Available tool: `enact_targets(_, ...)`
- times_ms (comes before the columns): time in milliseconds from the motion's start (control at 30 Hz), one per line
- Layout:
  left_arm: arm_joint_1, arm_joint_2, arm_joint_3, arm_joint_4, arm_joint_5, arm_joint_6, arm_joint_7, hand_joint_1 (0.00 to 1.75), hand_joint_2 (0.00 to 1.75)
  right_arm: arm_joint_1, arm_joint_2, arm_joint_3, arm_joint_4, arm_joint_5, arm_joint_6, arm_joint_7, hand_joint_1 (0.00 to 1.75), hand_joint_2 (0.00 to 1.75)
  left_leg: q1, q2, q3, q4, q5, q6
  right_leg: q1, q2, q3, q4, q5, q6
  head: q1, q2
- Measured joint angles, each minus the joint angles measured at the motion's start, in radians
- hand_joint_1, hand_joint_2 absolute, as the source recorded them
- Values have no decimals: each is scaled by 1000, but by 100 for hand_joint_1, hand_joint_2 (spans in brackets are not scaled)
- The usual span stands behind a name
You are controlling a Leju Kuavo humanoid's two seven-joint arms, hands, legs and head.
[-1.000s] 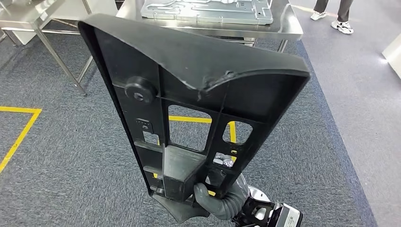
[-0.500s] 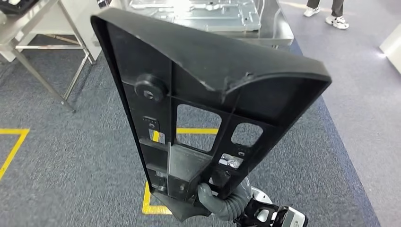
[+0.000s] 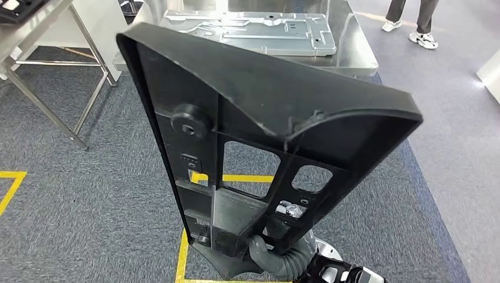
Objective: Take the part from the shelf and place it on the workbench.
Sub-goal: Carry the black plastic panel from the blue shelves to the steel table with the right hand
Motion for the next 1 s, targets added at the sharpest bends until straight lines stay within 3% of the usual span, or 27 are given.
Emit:
enact_targets(33, 0, 0, 0, 0, 0, 0, 0, 0, 175, 1, -1, 0, 0, 1, 0, 0, 171, 175, 2, -1, 17, 0, -12, -3, -1, -2, 3, -52, 39, 1, 0, 0)
enact_targets(100, -1, 0, 0, 0, -1, -1, 0, 0, 175, 2, -2, 0, 0, 2, -2, -1, 171, 175, 3, -3, 45, -1, -36, -13, 0, -12, 20, -168, 150, -3, 1, 0)
enact_targets(167, -4, 0, 0, 0, -2, -2, 0, 0, 175, 4, -3, -1, -1, 3, -3, -1, 171, 175, 2, -3, 67, -3, -53, -27, 4, -18, 31, -222, 199, -18, 1, 0)
enact_targets(267, -7, 0, 0, 0, -2, -3, -1, 0, 175, 5, -3, -1, -2, 4, -3, -2, 171, 175, 1, 0, 84, 17, -53, -47, 4, -10, 56, -234, 200, -46, 0, 0)
enact_targets(300, -8, 1, -1, 0, -2, -3, -2, 0, 175, 5, -3, -1, -2, 5, -4, -2, 171, 175, 2, 0, 74, 44, -62, -51, 4, -9, 67, -236, 200, -54, -2, 0)
enact_targets(333, -10, 1, -1, 0, -2, -3, -1, 0, 175, 5, -3, -1, -2, 5, -4, -2, 171, 175, 4, 0, 51, 88, -79, -54, 4, -9, 76, -237, 197, -60, -3, 0)
enact_targets(433, -9, 1, -1, 0, -5, -4, -1, 0, 175, 5, -3, -2, -1, 7, -3, -2, 171, 175, 5, 0, -68, 254, -160, -59, 12, -7, 89, -237, 179, -70, -5, 0)
enact_targets(467, -7, 1, -1, 0, -5, -4, -1, 0, 175, 6, -3, -1, -1, 7, -3, -2, 171, 175, 5, 0, -96, 272, -170, -58, 15, -5, 96, -237, 172, -71, -5, 0)
enact_targets(500, -5, 1, -1, 0, -5, -4, -1, 0, 175, 6, -3, -1, 0, 8, -4, -2, 171, 175, 5, 0, -108, 256, -156, -55, 17, -3, 105, -237, 165, -71, -5, 0)
enact_targets(600, -2, 3, -1, 0, -5, -3, -1, 0, 175, 5, -3, -2, 0, 8, -4, -2, 171, 175, -1, 0, -89, 97, -23, -37, 23, 0, 134, -236, 142, -67, -4, 0)
enact_targets(667, 0, 5, -1, 0, -5, -2, -1, 0, 175, 5, -2, -2, 2, 8, -3, -1, 171, 175, -11, 0, -82, 40, 17, -25, 23, 2, 143, -235, 131, -57, -3, 0)
enact_targets(800, -1, 6, -1, 0, -5, -1, -1, 0, 175, 3, -2, -2, 3, 10, -4, -2, 171, 175, -9, -3, -48, 17, 24, -1, 20, 2, 142, -189, 125, -31, -2, 0)
enact_targets(867, -5, 6, -1, 0, -3, -1, -1, 0, 175, 1, -2, -3, 3, 10, -4, -2, 171, 175, -6, -3, -31, 10, 16, 6, 15, 0, 91, -99, 90, -20, -1, 0)
enact_targets(933, -6, 6, -1, 0, -1, 0, 0, 0, 175, 1, -2, -3, 5, 10, -3, -2, 171, 175, -5, -3, -21, 9, 4, 6, 8, -1, 9, 9, 46, -12, 0, 0)
enact_targets(967, -6, 6, -1, 0, 0, 1, 1, 0, 175, 2, -2, -3, 8, 10, -3, -2, 171, 175, -4, -4, -13, 9, -4, 4, 4, -1, -22, 36, 40, -7, 0, 0)
enact_targets(1000, -4, 5, -1, 0, 1, 2, 2, 0, 175, 3, -2, -3, 10, 10, -3, -2, 171, 175, -2, -5, -2, 9, -13, 1, 1, -2, -37, 29, 53, -3, 0, 0)
